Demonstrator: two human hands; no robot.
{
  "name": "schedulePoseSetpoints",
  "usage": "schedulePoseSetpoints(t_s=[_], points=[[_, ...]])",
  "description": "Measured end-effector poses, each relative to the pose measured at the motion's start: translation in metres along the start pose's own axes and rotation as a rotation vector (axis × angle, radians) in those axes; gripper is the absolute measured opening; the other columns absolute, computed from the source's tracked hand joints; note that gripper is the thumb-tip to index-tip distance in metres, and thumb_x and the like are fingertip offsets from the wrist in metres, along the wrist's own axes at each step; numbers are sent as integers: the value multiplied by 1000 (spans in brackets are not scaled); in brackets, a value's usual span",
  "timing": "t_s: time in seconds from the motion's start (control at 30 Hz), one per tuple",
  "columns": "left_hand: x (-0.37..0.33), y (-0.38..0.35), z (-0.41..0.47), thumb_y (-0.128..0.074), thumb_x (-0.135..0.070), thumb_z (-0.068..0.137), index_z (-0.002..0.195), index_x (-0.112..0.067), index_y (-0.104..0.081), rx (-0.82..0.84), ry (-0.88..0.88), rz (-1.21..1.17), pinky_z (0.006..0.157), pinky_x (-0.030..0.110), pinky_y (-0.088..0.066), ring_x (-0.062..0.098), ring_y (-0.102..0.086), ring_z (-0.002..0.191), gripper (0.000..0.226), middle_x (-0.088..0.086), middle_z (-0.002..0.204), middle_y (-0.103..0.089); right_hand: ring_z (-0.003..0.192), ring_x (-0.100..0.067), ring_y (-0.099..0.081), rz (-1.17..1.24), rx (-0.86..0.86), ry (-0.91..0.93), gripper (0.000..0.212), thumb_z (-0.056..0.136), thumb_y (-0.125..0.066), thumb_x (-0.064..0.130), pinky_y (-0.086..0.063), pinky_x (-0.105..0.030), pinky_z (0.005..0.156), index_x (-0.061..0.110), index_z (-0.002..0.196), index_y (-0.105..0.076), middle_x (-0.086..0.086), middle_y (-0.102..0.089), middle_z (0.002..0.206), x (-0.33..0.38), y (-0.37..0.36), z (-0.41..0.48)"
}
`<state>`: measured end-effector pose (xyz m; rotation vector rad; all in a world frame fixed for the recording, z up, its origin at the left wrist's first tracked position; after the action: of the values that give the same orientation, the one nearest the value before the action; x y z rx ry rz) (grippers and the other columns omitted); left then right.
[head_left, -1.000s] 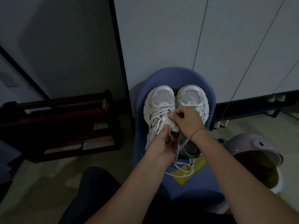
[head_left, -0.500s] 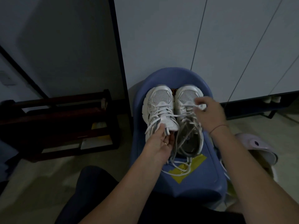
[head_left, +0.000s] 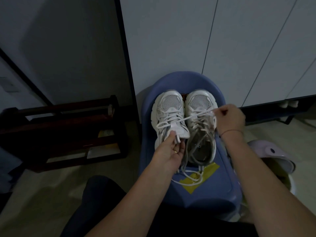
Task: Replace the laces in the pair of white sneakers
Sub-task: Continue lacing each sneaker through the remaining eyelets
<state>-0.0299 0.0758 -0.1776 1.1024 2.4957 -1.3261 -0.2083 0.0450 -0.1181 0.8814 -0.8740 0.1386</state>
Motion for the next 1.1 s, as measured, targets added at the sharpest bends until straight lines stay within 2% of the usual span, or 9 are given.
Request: schedulePoseSetpoints(t_s=[0.1,0.2,0.3,0.4,0.6,0.73,0.93,1.0,1.1], points=[[0,0,-2,-61,-9,94,89,-5,-61,2,-3,-1,69,25,-48,18,-61,80,7,10,89,-65,99,-36,-58,-133,-10,-77,19,91,-57,15,-44,-35,79,1,98,-69,-23,-61,111,-15,8,10],[0,-1,-2,-60,-10,95,88,-4,-60,-2,-4,8,65,25,-51,18,-60,78,9,9,88,-64,103,-32,-56,-59,108,77,23,88,-60,9,-41,-30,87,7,111,-64,-16,-51,125,1,-5,-5],[0,-2,-2,-60,-14,96,82,-4,-62,-7,4,23,48,21,-55,16,-59,72,17,9,81,-64,100,-21,-57,49,363,338,27,90,-58,11,-43,-26,87,12,117,-62,-6,-59,115,30,-31,-34],[0,-2,-3,-58,-16,97,84,-4,-62,-7,6,18,44,19,-53,16,-59,71,18,9,80,-64,91,-15,-56,42,462,444,16,89,-62,19,-41,-21,81,11,102,-68,-4,-62,100,37,-47,-46],[-2,-1,-2,-59,-13,96,86,-4,-61,-3,7,13,50,23,-56,17,-60,75,14,9,84,-64,78,-17,-57,98,251,198,5,88,-62,12,-43,-25,74,9,86,-66,-8,-67,88,17,-31,-20],[-1,-1,-3,-59,-11,96,92,-5,-60,9,6,27,66,25,-48,17,-61,78,7,8,88,-65,97,-29,-61,27,67,-25,14,90,-58,15,-43,-29,80,7,94,-69,-14,-68,102,-13,-13,0],[-2,-1,-4,-60,-10,95,91,-4,-60,3,6,27,63,26,-51,18,-61,77,8,9,89,-65,90,-28,-57,51,56,-5,4,88,-61,13,-41,-30,77,10,91,-62,-13,-59,106,-7,-16,-10],[-3,-1,-4,-60,-11,95,87,-2,-61,-2,12,25,53,25,-56,18,-60,74,12,10,86,-64,75,-20,-61,105,123,27,12,90,-60,18,-44,-25,66,9,81,-60,-7,-63,84,5,-16,-20],[-3,-1,-4,-61,-15,95,82,-1,-61,-13,27,35,43,20,-54,17,-59,68,19,10,77,-62,40,-10,-59,48,512,-55,33,95,-52,24,-46,-20,44,2,73,-62,-7,-60,53,13,-22,-49]])
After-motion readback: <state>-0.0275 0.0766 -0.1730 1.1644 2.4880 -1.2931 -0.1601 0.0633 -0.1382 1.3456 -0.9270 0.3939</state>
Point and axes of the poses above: each hand's wrist, its own z-axis towards the middle knuckle, its own y-axis out of the back of the hand, x = y × z, the point moved 4 cm from there along z, towards the middle knuckle
